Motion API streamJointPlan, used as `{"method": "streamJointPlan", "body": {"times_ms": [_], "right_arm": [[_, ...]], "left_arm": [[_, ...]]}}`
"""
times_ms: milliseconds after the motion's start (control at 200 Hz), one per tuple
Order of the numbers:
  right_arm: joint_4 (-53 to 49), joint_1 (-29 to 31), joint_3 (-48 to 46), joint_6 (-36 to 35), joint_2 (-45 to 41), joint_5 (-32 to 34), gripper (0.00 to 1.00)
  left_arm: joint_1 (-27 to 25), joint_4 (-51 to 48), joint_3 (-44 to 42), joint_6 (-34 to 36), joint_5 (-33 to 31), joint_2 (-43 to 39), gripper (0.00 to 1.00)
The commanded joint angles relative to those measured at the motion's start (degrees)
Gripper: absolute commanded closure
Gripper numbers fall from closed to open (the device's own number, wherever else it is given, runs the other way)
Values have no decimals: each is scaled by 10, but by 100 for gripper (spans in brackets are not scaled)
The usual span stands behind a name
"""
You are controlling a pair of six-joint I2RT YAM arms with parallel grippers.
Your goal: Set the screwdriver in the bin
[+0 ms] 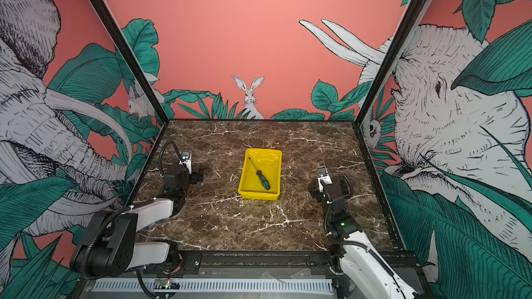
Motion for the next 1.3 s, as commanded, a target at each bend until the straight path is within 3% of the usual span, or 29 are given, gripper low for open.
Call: {"method": "streamJointPlan", "body": {"times_ms": [0, 145, 260, 385, 475, 565, 650, 740, 800, 1296], "right_arm": [[171, -8, -4, -34, 42, -12, 1], [266, -22, -4, -29, 167, -39, 1], [355, -46, 8, -4, 276, -78, 1], [451, -74, 24, 3, 396, -126, 1], [479, -93, 39, 19, 452, -135, 1], [440, -135, 48, 54, 449, -186, 1], [533, -157, 46, 71, 518, -225, 1], [373, -193, 100, 105, 487, -254, 1], [419, -206, 96, 123, 506, -271, 1], [399, -196, 102, 118, 502, -236, 1]], "left_arm": [[4, 43, 21, 15, 3, 24, 0], [3, 84, 17, 29, 36, 72, 0], [4, 142, -8, 19, 15, 87, 0], [11, 286, -42, 35, 66, 148, 0], [30, 140, 3, 19, 113, 116, 0], [69, 127, 22, -9, 163, 128, 0], [70, 122, 23, -9, 162, 128, 0], [69, 122, 23, -9, 162, 127, 0], [69, 106, 26, -9, 163, 122, 0], [70, 112, 25, -12, 152, 123, 0]]}}
